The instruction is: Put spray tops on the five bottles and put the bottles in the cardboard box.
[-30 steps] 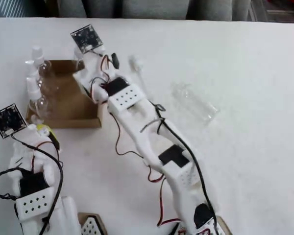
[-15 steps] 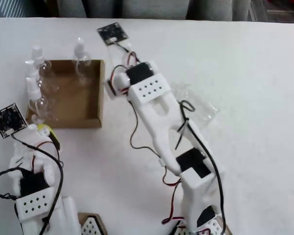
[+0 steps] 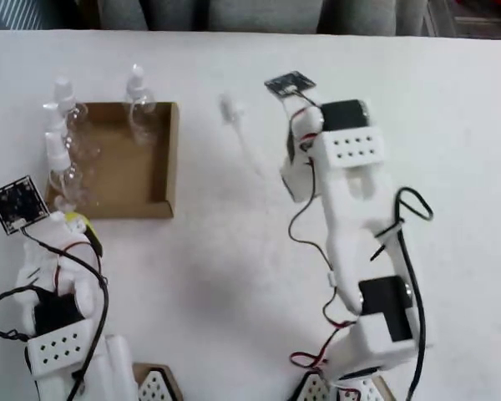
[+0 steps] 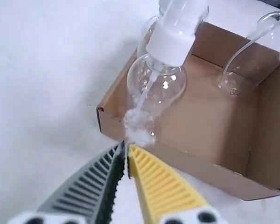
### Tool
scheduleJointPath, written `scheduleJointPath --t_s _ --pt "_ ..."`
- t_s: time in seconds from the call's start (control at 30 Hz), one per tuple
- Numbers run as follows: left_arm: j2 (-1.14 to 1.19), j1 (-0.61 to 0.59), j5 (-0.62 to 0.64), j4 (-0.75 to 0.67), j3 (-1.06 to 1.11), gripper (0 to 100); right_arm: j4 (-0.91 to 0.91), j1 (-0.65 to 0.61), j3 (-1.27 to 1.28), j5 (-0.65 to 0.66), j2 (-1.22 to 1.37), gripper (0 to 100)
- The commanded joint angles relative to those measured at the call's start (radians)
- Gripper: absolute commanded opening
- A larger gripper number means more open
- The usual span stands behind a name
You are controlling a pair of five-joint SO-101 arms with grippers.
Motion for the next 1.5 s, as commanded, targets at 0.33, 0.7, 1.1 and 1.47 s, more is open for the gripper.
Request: scheduleJointPath --t_s 0.33,0.7,1.1,1.47 --pt "-0.005 0.012 -0.021 -0.023 -0.006 2 -0.364 0.114 0.112 0.417 -0.016 20.0" --pt "-0.005 0.012 -0.021 -0.029 0.005 2 -0.288 0.111 -0.324 0.454 0.392 26.8" --pt "-0.005 0.013 -0.021 -0.031 0.006 2 -0.088 0.148 -0.853 0.554 0.814 28.0" --pt "-0.005 0.013 -0.021 -0.031 0.006 2 0.035 0.153 -1.188 0.583 1.046 9.5"
